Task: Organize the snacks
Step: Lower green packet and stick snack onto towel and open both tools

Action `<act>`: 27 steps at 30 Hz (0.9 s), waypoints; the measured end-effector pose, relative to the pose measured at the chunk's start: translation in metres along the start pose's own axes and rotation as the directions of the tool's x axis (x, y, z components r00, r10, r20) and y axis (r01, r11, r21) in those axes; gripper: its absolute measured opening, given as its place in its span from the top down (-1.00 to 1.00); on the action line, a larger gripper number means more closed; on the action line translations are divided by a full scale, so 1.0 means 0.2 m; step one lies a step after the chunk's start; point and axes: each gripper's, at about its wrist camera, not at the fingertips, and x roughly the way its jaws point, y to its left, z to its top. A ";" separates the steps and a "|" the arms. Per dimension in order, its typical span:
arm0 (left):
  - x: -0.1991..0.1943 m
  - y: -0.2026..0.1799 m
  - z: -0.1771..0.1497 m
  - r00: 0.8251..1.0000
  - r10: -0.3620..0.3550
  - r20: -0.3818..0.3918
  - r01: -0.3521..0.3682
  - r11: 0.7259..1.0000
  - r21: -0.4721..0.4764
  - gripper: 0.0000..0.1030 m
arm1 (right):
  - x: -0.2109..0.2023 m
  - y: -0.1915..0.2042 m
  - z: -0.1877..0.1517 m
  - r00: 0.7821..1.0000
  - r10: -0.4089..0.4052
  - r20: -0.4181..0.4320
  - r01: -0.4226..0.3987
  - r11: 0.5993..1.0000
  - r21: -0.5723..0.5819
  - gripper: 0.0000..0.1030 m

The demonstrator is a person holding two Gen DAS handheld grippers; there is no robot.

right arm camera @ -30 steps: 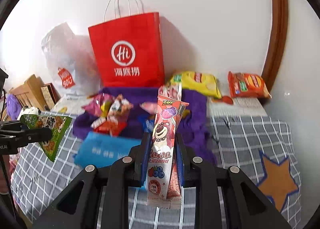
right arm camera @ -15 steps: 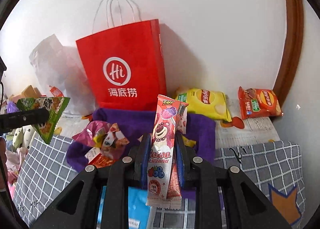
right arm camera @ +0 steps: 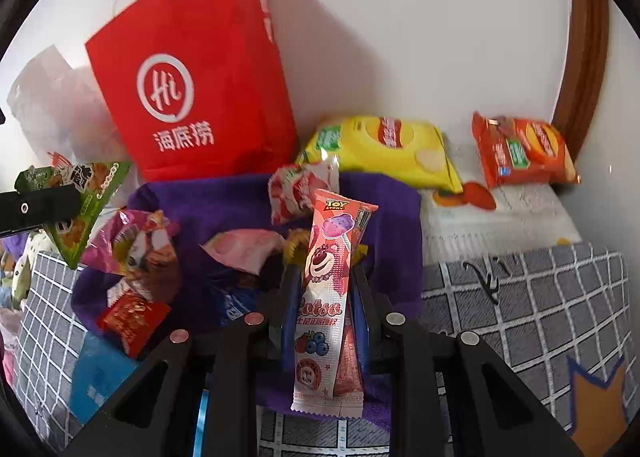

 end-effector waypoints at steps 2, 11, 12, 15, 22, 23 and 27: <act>0.03 0.02 -0.01 0.999 -0.033 -0.016 0.033 0.999 -0.012 0.03 | 0.02 0.00 -0.02 1.000 0.002 -0.007 -0.002 1.000 -0.004 0.53; 0.16 -0.01 -0.04 0.997 -0.020 -0.070 0.020 1.000 0.009 0.03 | 0.09 0.03 -0.07 1.000 -0.020 -0.018 0.019 0.999 -0.037 0.52; 0.17 -0.02 -0.04 0.997 -0.016 -0.077 0.016 1.000 0.011 0.03 | 0.08 0.03 -0.07 1.000 -0.023 -0.015 0.022 0.999 -0.039 0.52; 0.21 -0.02 -0.05 0.996 -0.006 -0.091 0.008 1.000 0.014 0.03 | 0.09 0.03 -0.08 1.000 -0.026 -0.009 0.026 0.999 -0.038 0.52; 0.26 -0.02 -0.06 0.994 0.013 -0.106 -0.012 1.000 0.015 0.03 | 0.10 0.02 -0.08 0.999 -0.029 -0.018 0.029 0.999 -0.028 0.51; 0.26 -0.02 -0.06 0.995 0.014 -0.103 -0.012 1.000 0.018 0.02 | 0.10 0.02 -0.08 0.999 -0.029 -0.017 0.029 0.999 -0.027 0.51; 0.27 -0.04 -0.06 0.994 0.031 -0.102 -0.027 0.999 0.034 0.02 | 0.10 0.02 -0.08 0.999 -0.041 -0.013 0.041 0.999 -0.033 0.49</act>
